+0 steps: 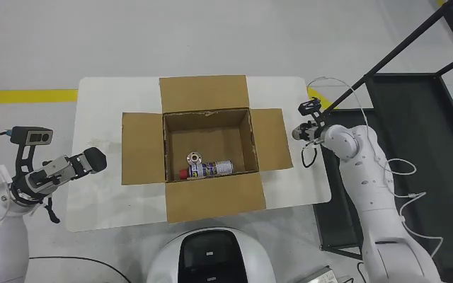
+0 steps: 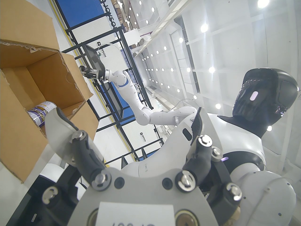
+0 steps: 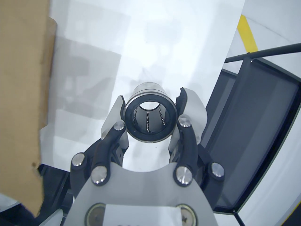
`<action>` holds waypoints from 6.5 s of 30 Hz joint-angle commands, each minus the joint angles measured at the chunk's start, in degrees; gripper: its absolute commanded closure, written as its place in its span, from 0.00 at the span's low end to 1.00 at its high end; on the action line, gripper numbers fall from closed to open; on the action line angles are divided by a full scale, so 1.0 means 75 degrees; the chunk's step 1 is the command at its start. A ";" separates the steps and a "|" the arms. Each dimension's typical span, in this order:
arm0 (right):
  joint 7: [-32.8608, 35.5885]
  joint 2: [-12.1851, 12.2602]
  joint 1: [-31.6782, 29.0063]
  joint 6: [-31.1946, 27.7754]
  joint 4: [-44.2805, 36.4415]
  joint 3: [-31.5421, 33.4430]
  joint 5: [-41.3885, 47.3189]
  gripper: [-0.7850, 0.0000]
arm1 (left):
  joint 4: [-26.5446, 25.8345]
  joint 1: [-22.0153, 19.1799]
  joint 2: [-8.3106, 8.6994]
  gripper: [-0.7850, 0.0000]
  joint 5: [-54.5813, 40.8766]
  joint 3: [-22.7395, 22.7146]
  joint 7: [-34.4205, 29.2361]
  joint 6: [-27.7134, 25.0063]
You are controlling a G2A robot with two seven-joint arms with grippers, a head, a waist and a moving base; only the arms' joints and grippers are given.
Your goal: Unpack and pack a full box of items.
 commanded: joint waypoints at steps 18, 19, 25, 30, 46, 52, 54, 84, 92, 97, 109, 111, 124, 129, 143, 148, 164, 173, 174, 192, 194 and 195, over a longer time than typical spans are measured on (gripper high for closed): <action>-0.1145 -0.0166 0.1040 0.0486 0.2573 -0.0813 -0.0166 0.00 | 0.0000 0.0000 0.0000 0.00 0.0000 0.0000 0.0000 0.0000; -0.1161 -0.0163 0.1046 0.0508 0.2592 -0.0803 -0.0136 0.00 | 0.0000 0.0000 0.0000 0.00 0.0000 0.0000 0.0000 0.0000; -0.1268 -0.0065 0.0962 0.0602 0.2299 -0.0491 0.0052 0.00 | 0.0000 0.0000 0.0000 0.00 0.0000 0.0000 0.0000 0.0000; -0.1262 0.0157 0.0388 0.0925 0.0730 0.0360 0.0247 0.00 | 0.0000 0.0000 0.0000 0.00 0.0000 0.0000 0.0000 0.0000; 0.0356 0.0486 -0.2511 -0.1842 -0.5621 0.0994 0.1968 0.00 | 0.0000 0.0000 0.0000 0.00 0.0000 0.0000 0.0000 0.0000; 0.0578 0.0508 -0.2486 -0.2043 -0.5727 0.0532 0.2118 0.00 | 0.0000 0.0000 0.0000 0.00 0.0000 0.0000 0.0000 0.0000; 0.0578 0.0508 -0.2486 -0.2043 -0.5727 0.0532 0.2118 0.00 | 0.0000 0.0000 0.0000 0.00 0.0000 0.0000 0.0000 0.0000; -0.0475 0.0031 0.1191 -0.3782 -0.2985 -0.3505 0.1246 0.00 | 0.0000 0.0000 0.0000 0.00 0.0000 0.0000 0.0000 0.0000; -0.0475 0.0031 0.1191 -0.3782 -0.2985 -0.3505 0.1246 0.00 | 0.0000 0.0000 0.0000 0.00 0.0000 0.0000 0.0000 0.0000; -0.0658 0.0043 0.1110 -0.3551 -0.2891 -0.3473 0.1064 0.00 | 0.0000 0.0000 0.0000 0.00 0.0000 0.0000 0.0000 0.0000; -0.1580 -0.0597 0.2960 -0.4619 -0.0463 -0.5487 0.0539 0.00 | 0.0000 0.0000 0.0000 0.00 0.0000 0.0000 0.0000 0.0000; -0.1783 -0.0791 0.3248 -0.4657 -0.0055 -0.5901 0.0507 0.00 | 0.0000 0.0000 0.0000 0.00 0.0000 0.0000 0.0000 0.0000; -0.2356 -0.2003 0.4283 -0.4471 0.2297 -0.7781 0.0085 0.00 | 0.0000 0.0000 0.0000 0.00 0.0000 0.0000 0.0000 0.0000; -0.2575 -0.2376 0.4492 -0.4647 0.2970 -0.8146 -0.0025 0.00 | 0.0000 0.0000 0.0000 0.00 0.0000 0.0000 0.0000 0.0000; -0.2901 -0.3285 0.4754 -0.4765 0.4625 -0.8730 -0.0169 0.00 | 0.0000 0.0000 0.0000 0.00 0.0000 0.0000 0.0000 0.0000; -0.2991 -0.3547 0.4811 -0.4619 0.5040 -0.8869 -0.0365 0.00 | 0.0000 0.0000 0.0000 0.00 0.0000 0.0000 0.0000 0.0000; -0.3777 -0.3913 0.5089 -0.4784 0.5787 -0.8962 -0.0891 1.00 | 0.0000 0.0000 0.0000 0.00 0.0000 0.0000 0.0000 0.0000; -0.4778 -0.3686 0.5272 -0.4977 0.5615 -0.9010 -0.1384 1.00 | 0.0000 0.0000 0.0000 0.00 0.0000 0.0000 0.0000 0.0000; -0.4899 -0.3635 0.5277 -0.4977 0.5572 -0.9036 -0.1402 1.00 | 0.0000 0.0000 0.0000 0.00 0.0000 0.0000 0.0000 0.0000; -0.4135 -0.2797 0.5249 -0.4977 0.4932 -0.9390 -0.0613 0.00 | 0.0000 0.0000 0.0000 0.00 0.0000 0.0000 0.0000 0.0000; -0.3966 -0.2766 0.5195 -0.4972 0.4822 -0.9335 -0.0484 0.00 | 0.0000 0.0000 0.0000 0.00 0.0000 0.0000 0.0000 0.0000; -0.3887 -0.2758 0.5157 -0.4940 0.4775 -0.9303 -0.0424 0.00 | 0.0000 0.0000 0.0000 0.00 0.0000 0.0000 0.0000 0.0000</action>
